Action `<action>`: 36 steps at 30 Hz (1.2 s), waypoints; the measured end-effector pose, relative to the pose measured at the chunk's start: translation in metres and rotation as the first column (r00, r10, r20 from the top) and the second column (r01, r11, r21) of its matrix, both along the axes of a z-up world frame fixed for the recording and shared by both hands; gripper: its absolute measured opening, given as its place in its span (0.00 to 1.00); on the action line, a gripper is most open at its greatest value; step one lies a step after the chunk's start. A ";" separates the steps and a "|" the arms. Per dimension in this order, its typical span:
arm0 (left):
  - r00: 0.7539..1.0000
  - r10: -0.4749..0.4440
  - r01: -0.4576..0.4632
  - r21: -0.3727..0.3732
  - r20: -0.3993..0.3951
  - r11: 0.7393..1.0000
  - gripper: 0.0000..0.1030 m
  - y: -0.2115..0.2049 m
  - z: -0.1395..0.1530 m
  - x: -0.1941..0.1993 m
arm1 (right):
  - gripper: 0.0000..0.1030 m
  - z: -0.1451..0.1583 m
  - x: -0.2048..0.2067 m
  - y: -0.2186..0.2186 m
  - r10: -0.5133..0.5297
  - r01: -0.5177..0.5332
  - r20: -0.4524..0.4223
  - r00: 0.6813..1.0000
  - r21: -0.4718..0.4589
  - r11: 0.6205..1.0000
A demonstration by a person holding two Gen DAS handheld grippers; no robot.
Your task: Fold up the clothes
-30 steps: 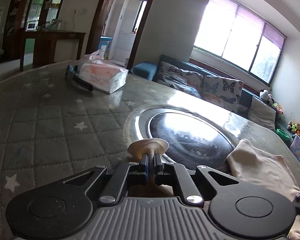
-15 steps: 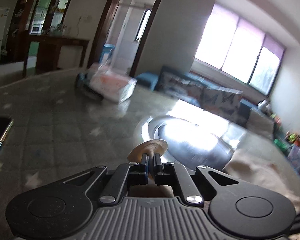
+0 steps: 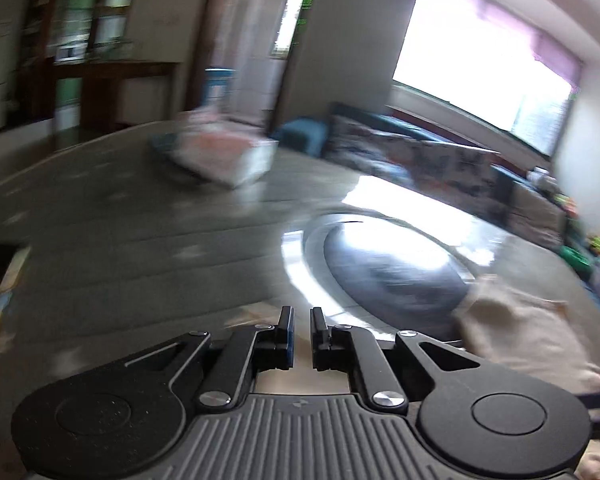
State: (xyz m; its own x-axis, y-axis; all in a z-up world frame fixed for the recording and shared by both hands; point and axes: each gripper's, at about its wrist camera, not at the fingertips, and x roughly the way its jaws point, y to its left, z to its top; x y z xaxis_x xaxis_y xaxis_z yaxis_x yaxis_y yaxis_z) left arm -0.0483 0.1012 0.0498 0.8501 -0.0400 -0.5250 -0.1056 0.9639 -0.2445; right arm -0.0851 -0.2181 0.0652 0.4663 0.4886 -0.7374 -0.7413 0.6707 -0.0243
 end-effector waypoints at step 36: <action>0.758 -0.650 0.637 0.269 -0.052 0.722 0.09 -0.229 -0.024 0.079 | 0.45 -0.032 0.041 -0.109 -0.269 0.269 -0.038 0.962 0.017 0.963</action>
State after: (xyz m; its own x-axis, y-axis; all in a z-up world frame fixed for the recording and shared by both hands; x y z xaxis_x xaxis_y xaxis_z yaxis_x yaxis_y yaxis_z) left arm 0.0303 -0.1273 0.0261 0.6912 -0.4572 -0.5596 0.5680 0.8225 0.0296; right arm -0.0443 -0.3268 0.0332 0.5570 0.3651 -0.7459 -0.5336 0.8456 0.0155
